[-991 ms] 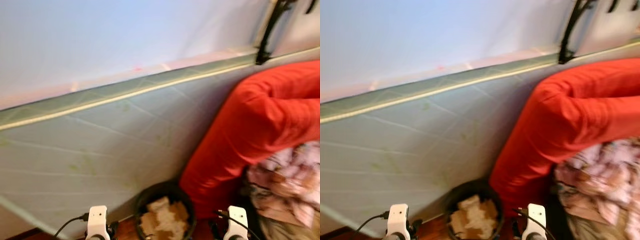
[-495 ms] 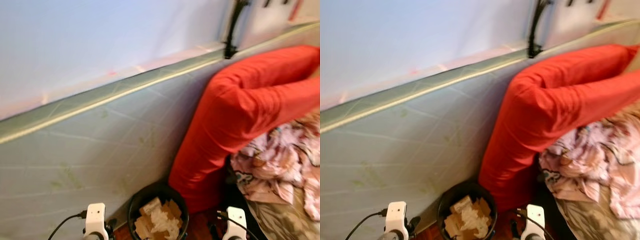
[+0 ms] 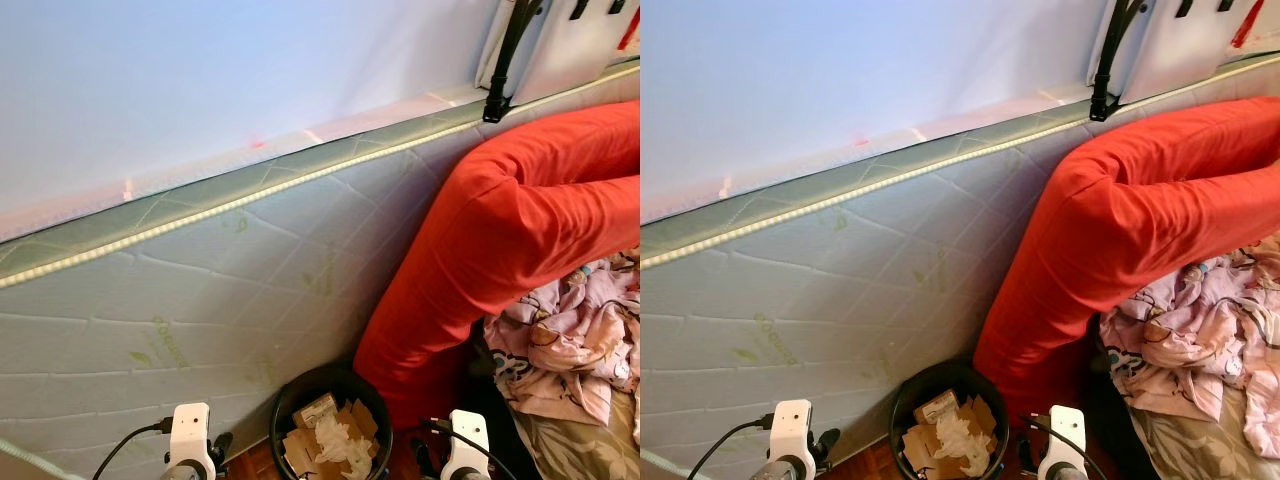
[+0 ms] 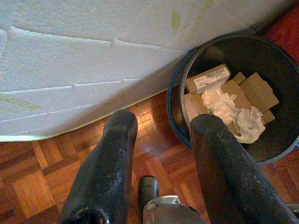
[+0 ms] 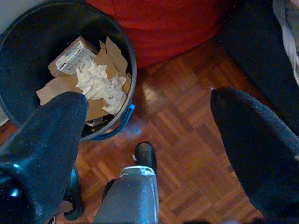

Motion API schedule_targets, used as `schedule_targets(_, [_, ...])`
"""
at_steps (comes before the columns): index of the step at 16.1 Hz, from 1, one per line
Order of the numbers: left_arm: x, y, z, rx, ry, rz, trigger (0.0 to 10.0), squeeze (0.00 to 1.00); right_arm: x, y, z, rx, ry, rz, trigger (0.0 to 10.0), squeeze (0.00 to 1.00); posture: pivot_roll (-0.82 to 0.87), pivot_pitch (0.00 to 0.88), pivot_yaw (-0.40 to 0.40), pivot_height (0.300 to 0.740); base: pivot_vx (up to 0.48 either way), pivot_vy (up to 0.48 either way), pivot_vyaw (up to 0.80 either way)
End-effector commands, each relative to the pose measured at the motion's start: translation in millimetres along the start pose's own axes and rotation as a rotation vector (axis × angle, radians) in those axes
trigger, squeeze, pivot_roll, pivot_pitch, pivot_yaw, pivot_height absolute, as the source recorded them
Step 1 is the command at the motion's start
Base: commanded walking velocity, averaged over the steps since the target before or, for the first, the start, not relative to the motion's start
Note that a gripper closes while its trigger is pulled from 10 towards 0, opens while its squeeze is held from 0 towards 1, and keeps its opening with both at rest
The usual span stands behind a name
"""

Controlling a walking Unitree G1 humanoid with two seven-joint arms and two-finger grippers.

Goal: Clean up the room

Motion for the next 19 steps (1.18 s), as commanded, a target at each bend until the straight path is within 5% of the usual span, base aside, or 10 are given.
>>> schedule_targets(1, [0.0, -0.8, -5.8, -0.021, -0.002, 0.004, 10.0, 0.0, 3.4, -0.7, -3.0, -0.008, 0.001, -0.012, 10.0, 0.0, 0.1, 0.007, -0.026, 0.74, 0.0, 0.0, 0.0])
schedule_targets(19, [-3.1, -3.3, -13.9, -0.041, -0.008, 0.013, 10.0, 0.0, 5.9, -1.1, -3.6, -0.009, -0.014, -0.012, 10.0, 0.0, 0.11, 0.029, -0.039, 0.74, 0.0, 0.0, 0.0])
Point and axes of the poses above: a point about 5 cm out from each wrist's last joint towards the gripper, its own y axis pointing out of the wrist towards the gripper, its own z axis along the axis of the wrist's last joint, x = y × z, the point moved 5 cm from there along y, pointing out of the wrist towards the gripper, and after that the axes turned 11 degrees about -y, right-handed, at the moved point
